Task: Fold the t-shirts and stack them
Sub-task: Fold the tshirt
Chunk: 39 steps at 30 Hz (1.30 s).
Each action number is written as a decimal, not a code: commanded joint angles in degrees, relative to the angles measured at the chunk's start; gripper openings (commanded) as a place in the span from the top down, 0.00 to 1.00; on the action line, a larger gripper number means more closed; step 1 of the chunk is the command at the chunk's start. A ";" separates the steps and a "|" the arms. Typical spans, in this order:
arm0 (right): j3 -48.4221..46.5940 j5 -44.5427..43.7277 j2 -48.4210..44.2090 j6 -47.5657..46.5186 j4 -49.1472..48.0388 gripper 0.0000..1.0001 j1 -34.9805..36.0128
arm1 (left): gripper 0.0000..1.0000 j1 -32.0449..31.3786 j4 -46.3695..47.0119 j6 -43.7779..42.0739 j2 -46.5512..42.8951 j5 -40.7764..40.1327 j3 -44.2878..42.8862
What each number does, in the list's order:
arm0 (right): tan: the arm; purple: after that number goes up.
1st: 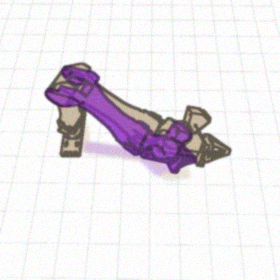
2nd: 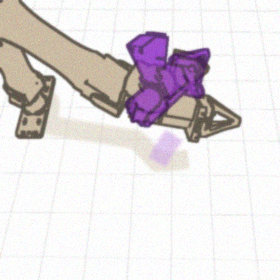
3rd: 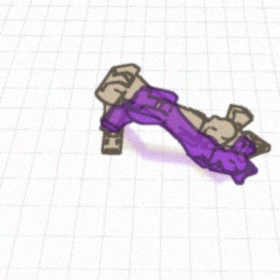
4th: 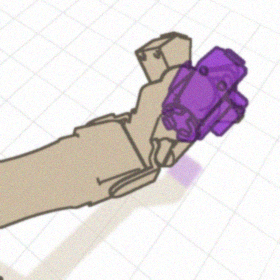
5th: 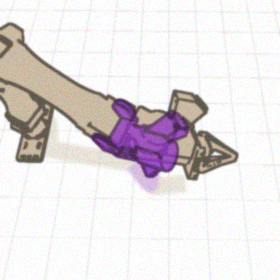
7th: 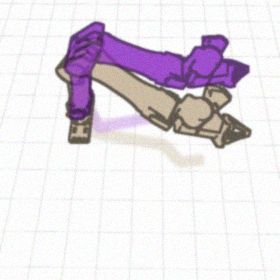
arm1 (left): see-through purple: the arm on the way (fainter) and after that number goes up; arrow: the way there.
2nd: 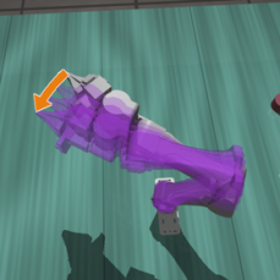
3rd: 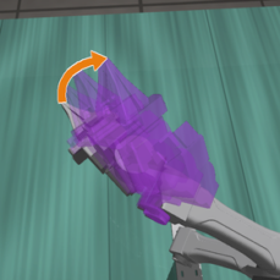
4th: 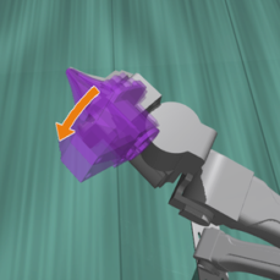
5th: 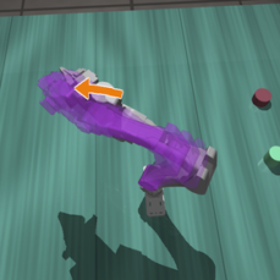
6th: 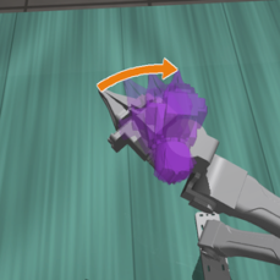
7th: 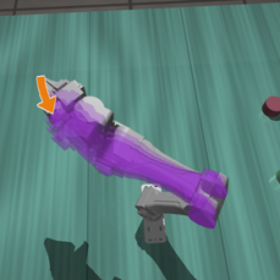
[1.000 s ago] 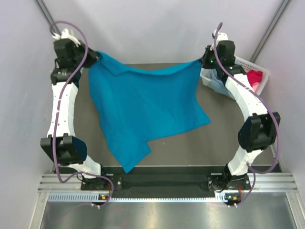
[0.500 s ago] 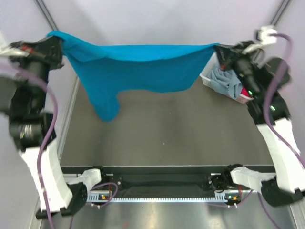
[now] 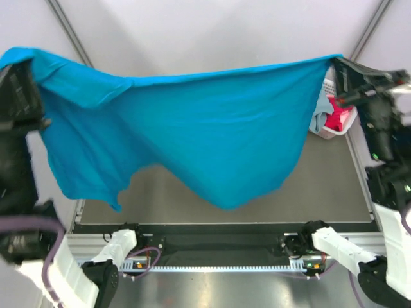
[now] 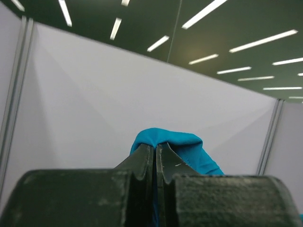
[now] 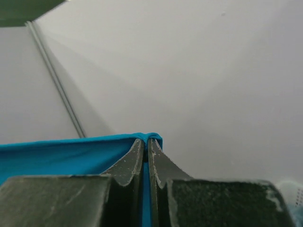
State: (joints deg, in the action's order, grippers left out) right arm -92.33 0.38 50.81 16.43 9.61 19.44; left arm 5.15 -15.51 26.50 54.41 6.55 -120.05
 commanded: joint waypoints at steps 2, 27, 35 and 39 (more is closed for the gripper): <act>-0.56 -7.49 12.88 1.24 4.36 1.00 0.25 | 1.00 -0.05 1.97 0.57 11.04 0.04 11.03; -13.03 -8.29 75.31 -12.99 -11.28 1.00 -3.53 | 1.00 0.48 17.35 0.03 69.15 13.57 25.14; -18.49 -14.96 77.60 -15.37 -8.29 1.00 -4.94 | 1.00 1.09 18.75 4.61 70.40 16.39 21.17; -17.26 -14.80 76.72 -14.76 -9.17 1.00 -5.38 | 1.00 1.01 19.64 5.58 68.63 15.60 21.79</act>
State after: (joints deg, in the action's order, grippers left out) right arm -108.77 -12.45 129.03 2.55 1.76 14.85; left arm 5.89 0.23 30.81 126.26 21.26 -96.75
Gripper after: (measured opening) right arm 0.016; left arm 0.021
